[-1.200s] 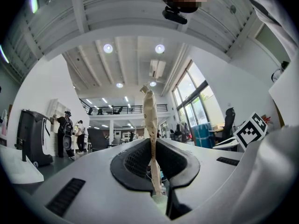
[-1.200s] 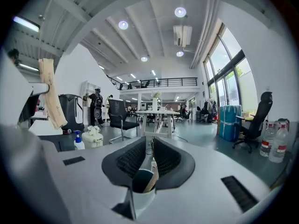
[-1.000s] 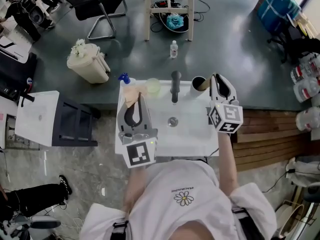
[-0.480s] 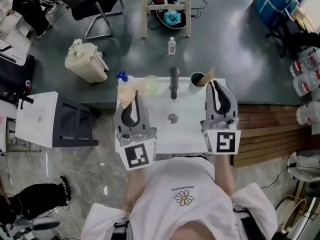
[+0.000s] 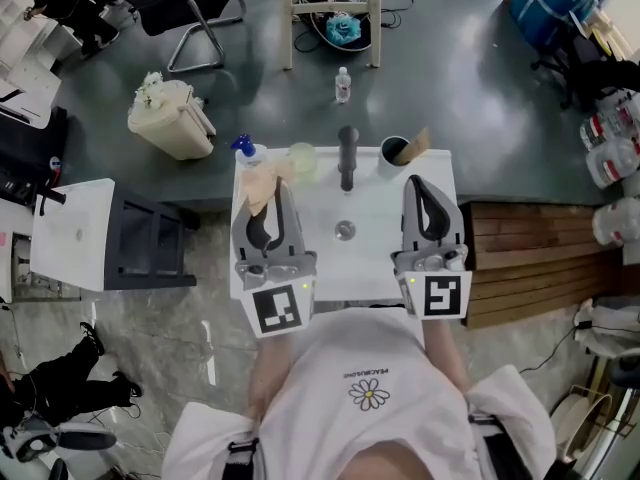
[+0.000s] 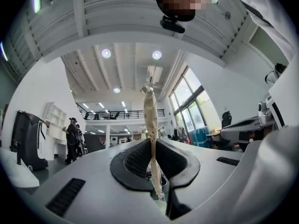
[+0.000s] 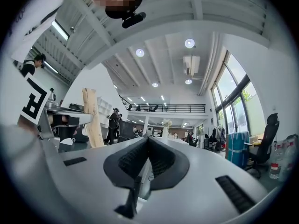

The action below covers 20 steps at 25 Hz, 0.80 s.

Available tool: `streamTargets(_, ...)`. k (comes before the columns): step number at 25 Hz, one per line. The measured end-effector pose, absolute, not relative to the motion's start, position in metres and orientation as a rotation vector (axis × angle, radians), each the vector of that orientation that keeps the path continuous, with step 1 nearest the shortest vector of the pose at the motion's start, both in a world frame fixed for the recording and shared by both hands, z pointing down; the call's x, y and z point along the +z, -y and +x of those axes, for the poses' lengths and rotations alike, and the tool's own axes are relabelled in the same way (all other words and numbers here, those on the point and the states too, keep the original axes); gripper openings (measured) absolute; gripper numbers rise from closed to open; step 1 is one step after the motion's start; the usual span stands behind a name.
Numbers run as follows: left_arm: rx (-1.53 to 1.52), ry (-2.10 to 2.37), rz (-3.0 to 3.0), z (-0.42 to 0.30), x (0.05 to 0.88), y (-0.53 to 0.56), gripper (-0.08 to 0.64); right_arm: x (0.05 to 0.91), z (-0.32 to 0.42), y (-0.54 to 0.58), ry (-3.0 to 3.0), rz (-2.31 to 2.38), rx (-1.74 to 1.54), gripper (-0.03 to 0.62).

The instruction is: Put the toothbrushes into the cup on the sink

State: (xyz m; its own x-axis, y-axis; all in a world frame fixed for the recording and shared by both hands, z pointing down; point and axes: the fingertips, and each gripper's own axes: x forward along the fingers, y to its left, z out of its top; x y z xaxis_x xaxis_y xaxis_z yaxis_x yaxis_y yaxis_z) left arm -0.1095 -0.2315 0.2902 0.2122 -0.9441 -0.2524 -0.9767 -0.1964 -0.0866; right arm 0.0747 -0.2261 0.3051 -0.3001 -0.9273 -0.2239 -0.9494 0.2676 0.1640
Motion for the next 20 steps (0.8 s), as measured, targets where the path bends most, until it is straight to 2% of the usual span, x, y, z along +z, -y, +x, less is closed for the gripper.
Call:
streamTargets(13, 0.228, -1.887, -2.220, -0.115, 0.297, 0.235, 0.038, 0.315, 0.078, 0.223, -2.468, -1.827, 0.356, 0.011)
streamTargets(20, 0.141, -1.838, -2.281, -0.113, 0.302, 0.287, 0.038, 0.313, 0.088, 0.224, -2.427, -1.841, 0.288, 0.011)
